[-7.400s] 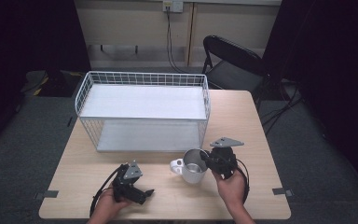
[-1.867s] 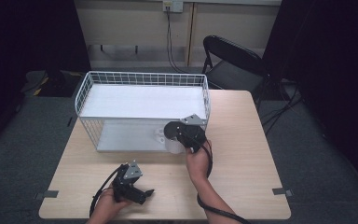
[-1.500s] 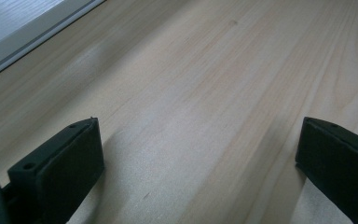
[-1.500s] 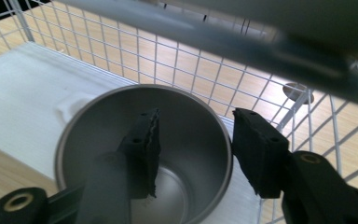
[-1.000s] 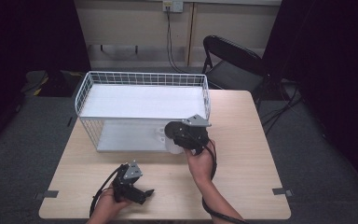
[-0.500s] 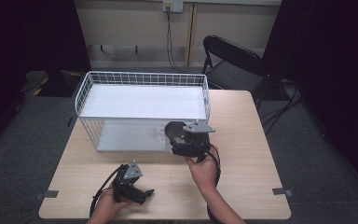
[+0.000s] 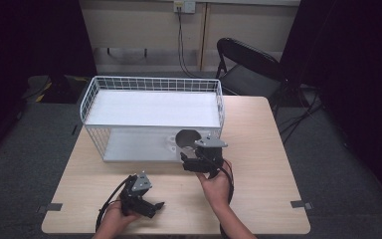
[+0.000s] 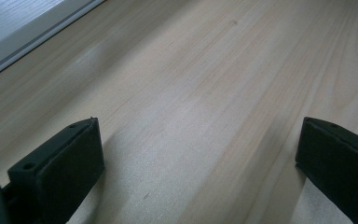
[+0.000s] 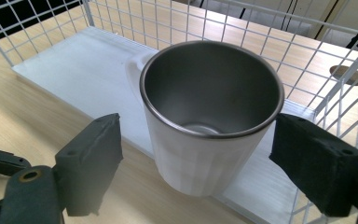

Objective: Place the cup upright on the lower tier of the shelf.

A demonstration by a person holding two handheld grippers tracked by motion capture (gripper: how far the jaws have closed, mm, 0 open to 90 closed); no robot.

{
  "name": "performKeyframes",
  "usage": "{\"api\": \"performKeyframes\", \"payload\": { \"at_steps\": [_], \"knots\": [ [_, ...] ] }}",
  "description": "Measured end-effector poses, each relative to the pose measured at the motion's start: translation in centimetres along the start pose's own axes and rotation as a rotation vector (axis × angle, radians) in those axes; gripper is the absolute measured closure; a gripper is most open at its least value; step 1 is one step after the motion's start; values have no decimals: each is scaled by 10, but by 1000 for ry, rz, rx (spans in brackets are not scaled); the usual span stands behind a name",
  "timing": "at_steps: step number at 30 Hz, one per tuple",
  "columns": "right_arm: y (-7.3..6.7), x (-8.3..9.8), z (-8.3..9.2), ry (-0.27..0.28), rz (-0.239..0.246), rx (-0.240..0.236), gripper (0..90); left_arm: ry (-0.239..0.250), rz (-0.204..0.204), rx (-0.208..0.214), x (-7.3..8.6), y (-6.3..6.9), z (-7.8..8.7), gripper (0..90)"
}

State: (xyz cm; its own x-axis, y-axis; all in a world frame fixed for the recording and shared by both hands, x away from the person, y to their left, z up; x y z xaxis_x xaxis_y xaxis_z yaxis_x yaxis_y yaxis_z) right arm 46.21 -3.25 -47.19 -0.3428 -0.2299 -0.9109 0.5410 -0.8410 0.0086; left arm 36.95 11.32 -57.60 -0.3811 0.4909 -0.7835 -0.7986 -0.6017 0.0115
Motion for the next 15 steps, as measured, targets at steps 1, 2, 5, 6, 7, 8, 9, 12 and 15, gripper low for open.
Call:
{"api": "performKeyframes", "payload": {
  "at_steps": [1,2,5,6,7,8,9,12,15],
  "knots": [
    [1,1,-2,-3,-2,6,155,0,1,0,0,0,0,1],
    [1,2,-3,-7,-9,3,155,1,1,0,0,0,0,1],
    [4,5,-7,-14,-21,18,156,0,1,-1,0,0,0,1],
    [4,5,-7,-14,-21,18,156,0,1,-1,0,0,0,1],
    [4,6,-8,-16,-23,21,157,0,1,0,0,0,0,1],
    [5,7,-9,-21,-19,25,158,0,1,0,0,0,0,1],
    [5,8,-10,-22,-20,27,162,0,1,-1,0,0,0,1],
    [5,10,-13,-25,-23,39,171,0,2,0,0,0,0,1],
    [6,10,-15,-18,-26,53,185,1,2,0,0,0,0,1]
  ]
}}
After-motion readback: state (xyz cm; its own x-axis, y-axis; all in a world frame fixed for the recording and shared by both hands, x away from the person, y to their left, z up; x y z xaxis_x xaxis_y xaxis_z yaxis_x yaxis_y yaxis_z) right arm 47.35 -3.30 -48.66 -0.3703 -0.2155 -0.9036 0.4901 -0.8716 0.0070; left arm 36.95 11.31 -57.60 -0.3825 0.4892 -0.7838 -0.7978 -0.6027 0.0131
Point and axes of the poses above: each handheld gripper's, and its own axes: z roughly backward along the jaws, x roughly out of its underside, y roughly to its right, the point moved 10 cm from there along -z, roughly forward along the jaws, and after that the axes turned 7 degrees about y, right-handed, at the moved point
